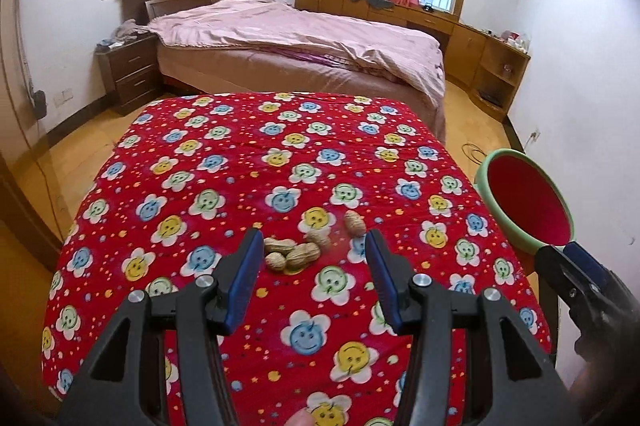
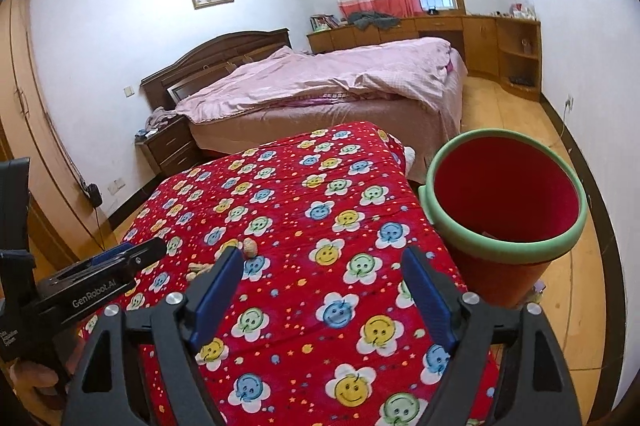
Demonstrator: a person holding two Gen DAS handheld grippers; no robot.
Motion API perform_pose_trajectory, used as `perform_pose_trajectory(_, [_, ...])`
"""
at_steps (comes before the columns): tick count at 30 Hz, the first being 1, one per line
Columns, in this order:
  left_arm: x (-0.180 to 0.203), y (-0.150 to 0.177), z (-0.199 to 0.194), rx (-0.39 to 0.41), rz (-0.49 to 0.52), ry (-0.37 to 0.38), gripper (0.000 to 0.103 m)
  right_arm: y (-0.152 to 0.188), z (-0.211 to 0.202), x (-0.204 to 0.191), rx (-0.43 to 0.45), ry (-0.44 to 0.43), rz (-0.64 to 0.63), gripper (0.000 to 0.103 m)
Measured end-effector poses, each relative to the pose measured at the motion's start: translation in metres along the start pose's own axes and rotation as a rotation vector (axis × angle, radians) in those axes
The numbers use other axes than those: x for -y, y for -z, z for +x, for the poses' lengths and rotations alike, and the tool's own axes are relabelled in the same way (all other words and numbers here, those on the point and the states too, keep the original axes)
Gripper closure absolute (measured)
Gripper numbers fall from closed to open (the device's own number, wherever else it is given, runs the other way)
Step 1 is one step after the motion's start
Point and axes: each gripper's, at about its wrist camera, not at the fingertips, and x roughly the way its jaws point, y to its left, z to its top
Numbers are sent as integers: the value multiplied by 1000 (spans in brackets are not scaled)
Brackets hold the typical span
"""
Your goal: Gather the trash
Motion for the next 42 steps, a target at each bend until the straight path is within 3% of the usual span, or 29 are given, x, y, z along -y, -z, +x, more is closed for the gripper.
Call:
perform_pose_trajectory(12, [-11, 11, -5, 31, -22, -71, 50, 15, 0, -14, 9, -8, -19, 20])
perform_pose_trajectory(42, [-10, 10, -8, 41, -21, -75, 50, 16, -2, -11, 12, -7, -11, 20])
